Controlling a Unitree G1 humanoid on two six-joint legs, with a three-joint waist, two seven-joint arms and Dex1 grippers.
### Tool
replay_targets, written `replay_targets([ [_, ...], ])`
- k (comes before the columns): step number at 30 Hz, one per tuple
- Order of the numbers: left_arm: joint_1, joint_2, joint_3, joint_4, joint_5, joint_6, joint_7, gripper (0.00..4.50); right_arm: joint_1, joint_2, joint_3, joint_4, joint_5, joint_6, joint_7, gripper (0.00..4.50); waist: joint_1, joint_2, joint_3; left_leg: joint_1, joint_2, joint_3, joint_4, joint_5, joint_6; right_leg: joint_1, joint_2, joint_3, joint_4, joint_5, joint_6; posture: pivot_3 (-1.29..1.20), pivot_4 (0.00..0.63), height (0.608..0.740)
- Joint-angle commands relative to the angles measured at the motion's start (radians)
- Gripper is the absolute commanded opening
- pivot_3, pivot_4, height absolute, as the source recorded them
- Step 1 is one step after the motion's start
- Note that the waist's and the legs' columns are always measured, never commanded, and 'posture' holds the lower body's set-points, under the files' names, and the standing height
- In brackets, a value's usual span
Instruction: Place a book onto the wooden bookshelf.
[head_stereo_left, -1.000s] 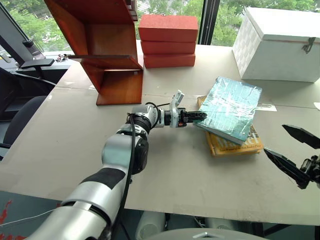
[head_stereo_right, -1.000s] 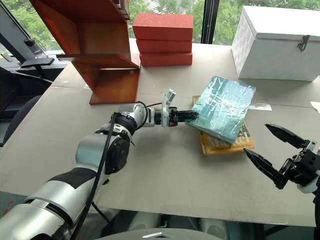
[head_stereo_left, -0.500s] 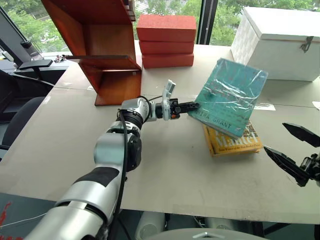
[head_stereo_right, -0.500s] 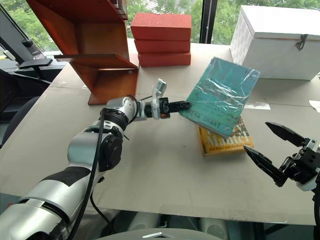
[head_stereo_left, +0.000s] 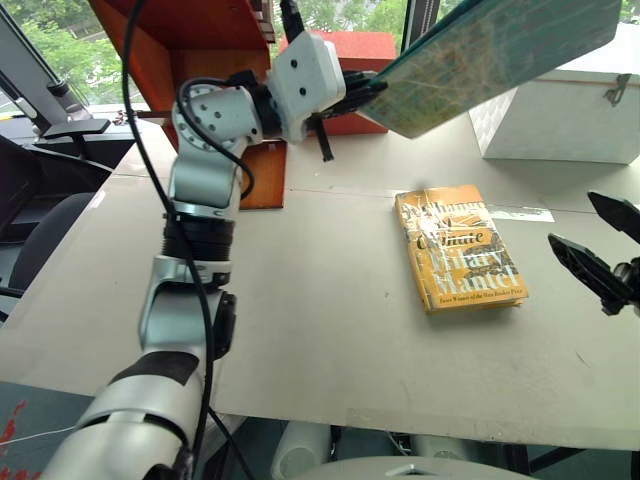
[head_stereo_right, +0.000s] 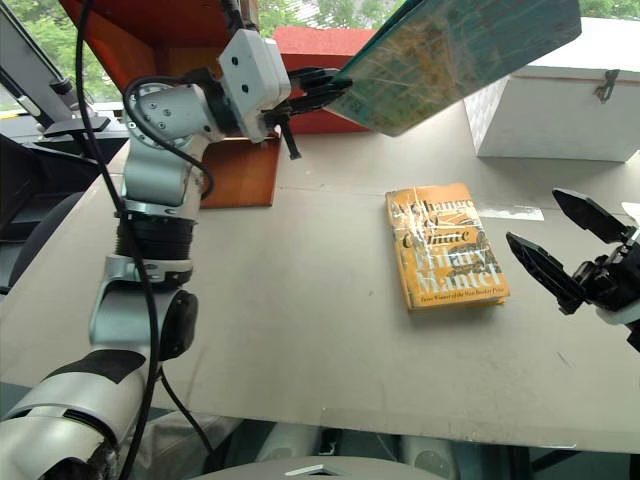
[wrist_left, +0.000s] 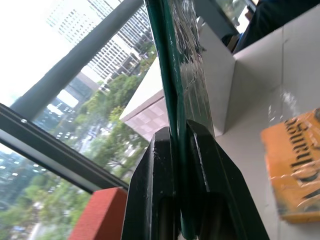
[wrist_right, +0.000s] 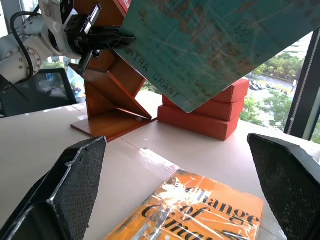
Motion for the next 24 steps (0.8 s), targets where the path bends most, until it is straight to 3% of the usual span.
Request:
replay_targets([
  [1, -0.006, 0.098, 0.008, -0.031, 0.120, -0.101, 0.120, 0.02, -0.035, -0.019, -0.001, 0.021, 0.037, 0.016, 0.029, 4.50, 0.000, 0.000, 0.000, 0.000, 0.000, 0.000, 0.000, 0.000, 0.000, 0.000, 0.000, 0.000, 0.000, 0.000, 0.000, 0.00, 0.150, 0.740],
  [4, 0.046, 0.220, 0.003, -0.053, 0.234, -0.135, 0.183, 0.02, -0.099, -0.035, 0.025, 0.046, 0.072, 0.049, 0.047, 4.50, 0.000, 0.000, 0.000, -0.001, 0.000, 0.000, 0.000, 0.000, 0.000, 0.000, 0.000, -0.001, 0.000, 0.000, 0.000, 0.00, 0.150, 0.740],
  [8, 0.113, 0.304, 0.019, -0.072, 0.299, -0.146, 0.266, 0.02, -0.166, -0.049, 0.047, 0.082, 0.080, 0.073, 0.066, 4.50, 0.002, 0.000, 0.000, -0.001, 0.000, 0.000, 0.000, 0.000, 0.000, 0.000, 0.000, -0.002, -0.001, 0.000, 0.000, 0.00, 0.150, 0.740],
  [24, 0.331, 0.564, 0.157, -0.139, 0.210, -0.097, 0.257, 0.02, -0.287, -0.027, 0.115, 0.151, 0.071, 0.100, 0.102, 4.50, -0.002, 0.000, 0.000, -0.002, 0.001, 0.000, 0.000, 0.000, 0.000, -0.002, 0.000, -0.003, 0.001, 0.000, 0.000, 0.00, 0.150, 0.740],
])
